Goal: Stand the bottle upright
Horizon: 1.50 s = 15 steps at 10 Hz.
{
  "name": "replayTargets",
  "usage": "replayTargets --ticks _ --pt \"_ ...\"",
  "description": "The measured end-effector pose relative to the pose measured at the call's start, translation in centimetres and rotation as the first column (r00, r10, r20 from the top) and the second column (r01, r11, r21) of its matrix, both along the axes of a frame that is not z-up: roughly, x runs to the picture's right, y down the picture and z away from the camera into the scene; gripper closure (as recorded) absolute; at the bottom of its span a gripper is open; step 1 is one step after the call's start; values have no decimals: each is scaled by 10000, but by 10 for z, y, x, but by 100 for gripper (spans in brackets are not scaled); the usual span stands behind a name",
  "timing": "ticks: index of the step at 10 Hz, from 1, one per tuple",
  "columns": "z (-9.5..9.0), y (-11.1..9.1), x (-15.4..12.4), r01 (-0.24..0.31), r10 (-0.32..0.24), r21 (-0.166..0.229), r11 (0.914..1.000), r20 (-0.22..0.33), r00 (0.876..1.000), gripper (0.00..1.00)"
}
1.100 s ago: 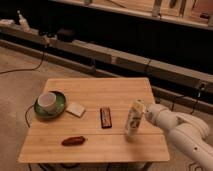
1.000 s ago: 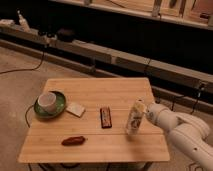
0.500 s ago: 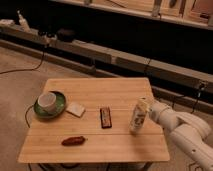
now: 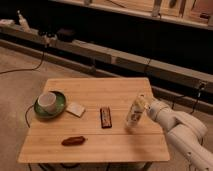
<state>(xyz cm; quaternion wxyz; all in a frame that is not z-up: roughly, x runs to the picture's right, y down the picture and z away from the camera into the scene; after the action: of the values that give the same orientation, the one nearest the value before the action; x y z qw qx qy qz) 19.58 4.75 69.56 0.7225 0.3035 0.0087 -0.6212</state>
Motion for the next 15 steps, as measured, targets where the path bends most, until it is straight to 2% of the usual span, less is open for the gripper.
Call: replayTargets --ticks 4,5,7,8,10,11,13,15 --pt "0 0 -1 33 -33 48 10000 37 10000 100" --pt "-1 1 -4 126 -129 200 9997 126 9998 100" --pt "-5 2 -20 486 -533 825 9954 565 9970 100" --pt "-9 4 -33 780 -891 1265 9889 841 9925 100" --pt "-17 12 -61 1497 -1804 2161 9648 1303 9749 100" --pt "-22 19 -75 2073 -2498 2616 9426 1411 9580 100" --pt "-34 27 -87 2695 -3304 3260 9061 1479 9322 100" --pt "-39 28 -90 2864 -3542 3477 8928 1489 9232 100"
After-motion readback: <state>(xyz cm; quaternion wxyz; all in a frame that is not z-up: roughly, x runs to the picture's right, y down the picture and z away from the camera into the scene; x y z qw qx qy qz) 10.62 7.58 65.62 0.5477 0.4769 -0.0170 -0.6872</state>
